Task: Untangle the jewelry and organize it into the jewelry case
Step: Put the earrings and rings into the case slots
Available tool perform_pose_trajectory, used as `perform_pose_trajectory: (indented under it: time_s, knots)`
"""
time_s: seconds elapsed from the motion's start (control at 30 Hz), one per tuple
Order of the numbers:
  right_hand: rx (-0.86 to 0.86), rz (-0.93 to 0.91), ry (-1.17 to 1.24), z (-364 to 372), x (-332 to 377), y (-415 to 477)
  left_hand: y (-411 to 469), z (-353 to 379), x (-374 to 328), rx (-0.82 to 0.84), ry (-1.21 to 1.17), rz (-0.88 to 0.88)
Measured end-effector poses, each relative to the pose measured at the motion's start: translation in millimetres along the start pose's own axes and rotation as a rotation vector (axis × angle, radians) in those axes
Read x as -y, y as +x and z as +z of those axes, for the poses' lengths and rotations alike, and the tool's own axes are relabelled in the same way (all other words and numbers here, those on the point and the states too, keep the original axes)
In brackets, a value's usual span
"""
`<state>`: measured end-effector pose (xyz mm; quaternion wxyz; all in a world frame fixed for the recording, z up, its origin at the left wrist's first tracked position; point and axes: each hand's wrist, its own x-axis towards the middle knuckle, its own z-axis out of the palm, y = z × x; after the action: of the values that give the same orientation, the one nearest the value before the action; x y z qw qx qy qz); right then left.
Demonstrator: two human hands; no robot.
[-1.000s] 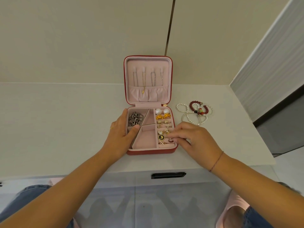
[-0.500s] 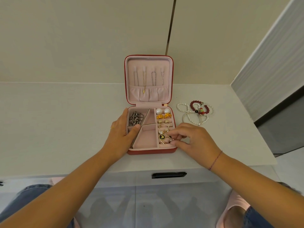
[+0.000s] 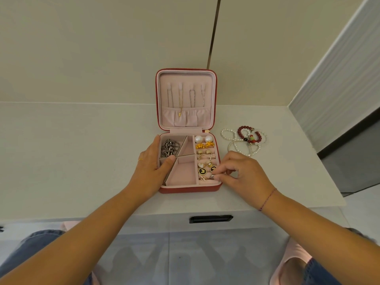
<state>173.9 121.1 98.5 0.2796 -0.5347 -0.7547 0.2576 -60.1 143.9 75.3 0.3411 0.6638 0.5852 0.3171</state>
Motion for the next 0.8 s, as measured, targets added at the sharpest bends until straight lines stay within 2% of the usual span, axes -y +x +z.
perform_pose_trajectory:
  time_s: [0.13,0.27,0.6,0.8]
  knots:
    - [0.031,-0.008,0.015,-2.2,0.1,0.4,-1.4,-1.3,0.0,0.004,-0.002,0.011]
    - [-0.008,0.046,0.077,-6.2,-2.2,0.4,-2.6,-0.7,-5.7,-0.002,-0.008,0.013]
    - [0.025,0.090,0.020,-3.1,-5.0,3.7,-1.0,0.4,-1.7,0.006,0.010,-0.004]
    - [0.046,0.117,0.093,-3.0,-5.9,3.7,-0.7,1.7,0.9,0.002,0.025,-0.036]
